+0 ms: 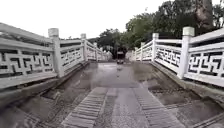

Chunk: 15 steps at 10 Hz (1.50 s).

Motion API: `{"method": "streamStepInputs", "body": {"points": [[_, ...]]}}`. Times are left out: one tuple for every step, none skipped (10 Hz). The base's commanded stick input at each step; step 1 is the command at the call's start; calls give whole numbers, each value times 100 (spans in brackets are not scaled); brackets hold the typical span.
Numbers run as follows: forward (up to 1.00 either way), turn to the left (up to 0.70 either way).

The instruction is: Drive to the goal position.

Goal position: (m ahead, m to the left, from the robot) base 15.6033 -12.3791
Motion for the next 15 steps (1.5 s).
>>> {"method": "streamStepInputs", "body": {"points": [[38, 2], [39, 2], [39, 2], [39, 2], [39, 2], [39, 2], [39, 2], [39, 2], [39, 2], [39, 2], [39, 2], [39, 2], [39, 2], [39, 2], [39, 2]]}}
